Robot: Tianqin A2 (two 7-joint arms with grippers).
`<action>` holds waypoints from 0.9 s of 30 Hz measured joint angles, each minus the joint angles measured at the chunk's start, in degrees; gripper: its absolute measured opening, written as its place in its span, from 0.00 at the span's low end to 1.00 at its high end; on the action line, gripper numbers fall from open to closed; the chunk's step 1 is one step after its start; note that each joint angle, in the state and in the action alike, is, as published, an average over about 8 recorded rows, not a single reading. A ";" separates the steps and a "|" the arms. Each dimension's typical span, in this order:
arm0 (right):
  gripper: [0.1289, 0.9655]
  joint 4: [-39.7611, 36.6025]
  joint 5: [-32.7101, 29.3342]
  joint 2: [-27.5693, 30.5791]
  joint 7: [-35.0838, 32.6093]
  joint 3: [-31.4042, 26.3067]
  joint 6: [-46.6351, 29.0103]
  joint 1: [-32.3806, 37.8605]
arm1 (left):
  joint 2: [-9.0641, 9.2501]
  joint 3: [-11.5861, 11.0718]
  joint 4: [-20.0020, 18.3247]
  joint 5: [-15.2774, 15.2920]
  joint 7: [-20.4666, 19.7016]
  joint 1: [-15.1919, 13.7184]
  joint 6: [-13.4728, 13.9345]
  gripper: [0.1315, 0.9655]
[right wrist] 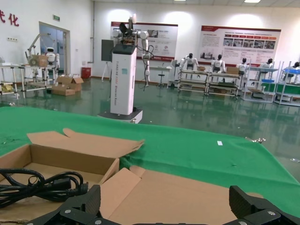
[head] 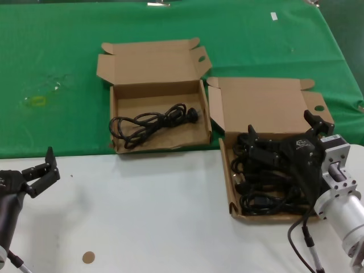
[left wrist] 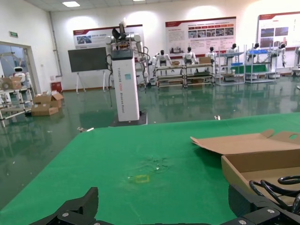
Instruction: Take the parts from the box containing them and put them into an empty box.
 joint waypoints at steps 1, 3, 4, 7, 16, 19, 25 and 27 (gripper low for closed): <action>1.00 0.00 0.00 0.00 0.00 0.00 0.00 0.00 | 0.00 0.00 0.00 0.00 0.00 0.00 0.00 1.00; 1.00 0.00 0.00 0.00 0.00 0.00 0.00 0.00 | 0.00 0.00 0.00 0.00 0.00 0.00 0.00 1.00; 1.00 0.00 0.00 0.00 0.00 0.00 0.00 0.00 | 0.00 0.00 0.00 0.00 0.00 0.00 0.00 1.00; 1.00 0.00 0.00 0.00 0.00 0.00 0.00 0.00 | 0.00 0.00 0.00 0.00 0.00 0.00 0.00 1.00; 1.00 0.00 0.00 0.00 0.00 0.00 0.00 0.00 | 0.00 0.00 0.00 0.00 0.00 0.00 0.00 1.00; 1.00 0.00 0.00 0.00 0.00 0.00 0.00 0.00 | 0.00 0.00 0.00 0.00 0.00 0.00 0.00 1.00; 1.00 0.00 0.00 0.00 0.00 0.00 0.00 0.00 | 0.00 0.00 0.00 0.00 0.00 0.00 0.00 1.00; 1.00 0.00 0.00 0.00 0.00 0.00 0.00 0.00 | 0.00 0.00 0.00 0.00 0.00 0.00 0.00 1.00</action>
